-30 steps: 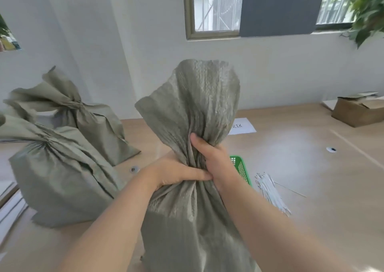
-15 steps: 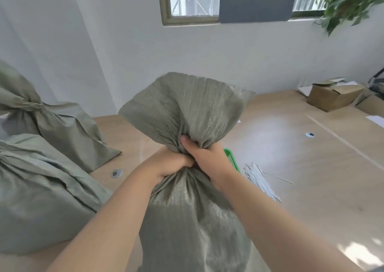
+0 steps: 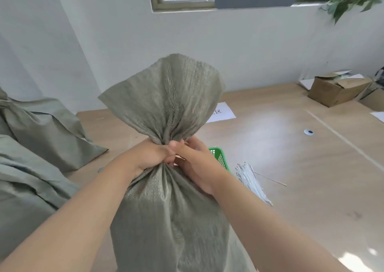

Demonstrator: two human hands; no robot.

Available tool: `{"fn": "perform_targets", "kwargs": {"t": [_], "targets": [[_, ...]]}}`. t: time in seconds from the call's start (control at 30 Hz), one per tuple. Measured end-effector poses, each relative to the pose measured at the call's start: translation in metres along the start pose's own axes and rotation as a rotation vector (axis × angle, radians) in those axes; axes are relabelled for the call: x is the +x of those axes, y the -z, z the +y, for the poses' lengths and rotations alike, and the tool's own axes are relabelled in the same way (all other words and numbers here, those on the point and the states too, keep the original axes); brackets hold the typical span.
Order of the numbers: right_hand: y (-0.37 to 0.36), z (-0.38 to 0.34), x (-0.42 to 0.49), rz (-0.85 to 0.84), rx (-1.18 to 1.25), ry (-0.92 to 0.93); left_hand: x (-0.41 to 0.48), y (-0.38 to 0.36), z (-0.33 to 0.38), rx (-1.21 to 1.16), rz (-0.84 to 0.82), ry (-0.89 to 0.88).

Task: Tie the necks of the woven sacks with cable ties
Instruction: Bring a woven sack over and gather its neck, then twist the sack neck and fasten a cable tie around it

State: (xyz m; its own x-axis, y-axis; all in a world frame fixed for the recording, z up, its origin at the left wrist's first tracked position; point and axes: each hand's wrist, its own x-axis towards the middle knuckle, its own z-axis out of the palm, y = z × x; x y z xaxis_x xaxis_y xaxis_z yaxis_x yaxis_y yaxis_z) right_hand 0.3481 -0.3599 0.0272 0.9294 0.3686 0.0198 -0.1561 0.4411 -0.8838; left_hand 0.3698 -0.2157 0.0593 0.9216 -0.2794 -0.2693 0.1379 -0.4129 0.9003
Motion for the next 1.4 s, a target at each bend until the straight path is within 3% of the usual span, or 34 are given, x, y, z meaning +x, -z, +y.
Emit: {"fn": "perform_targets", "kwargs": {"t": [0.1,0.3,0.47,0.83,1.4], "targets": [[0.044,-0.004,0.006,0.034,-0.040,-0.042,0.012,-0.009,0.011,0.117,0.005,0.072],[0.160,0.016,0.005,0.510,-0.434,-0.116,0.044,-0.010,0.014,0.114,-0.005,0.122],[0.245,0.059,-0.008,0.682,-0.713,-0.320,0.069,-0.009,0.010,0.192,0.053,0.148],[0.302,0.131,-0.022,0.651,-1.205,-0.695,0.092,-0.007,-0.001,0.216,0.095,0.162],[0.331,0.167,0.014,0.787,-1.461,-0.829,0.102,-0.004,-0.002,0.302,0.072,0.206]]}}
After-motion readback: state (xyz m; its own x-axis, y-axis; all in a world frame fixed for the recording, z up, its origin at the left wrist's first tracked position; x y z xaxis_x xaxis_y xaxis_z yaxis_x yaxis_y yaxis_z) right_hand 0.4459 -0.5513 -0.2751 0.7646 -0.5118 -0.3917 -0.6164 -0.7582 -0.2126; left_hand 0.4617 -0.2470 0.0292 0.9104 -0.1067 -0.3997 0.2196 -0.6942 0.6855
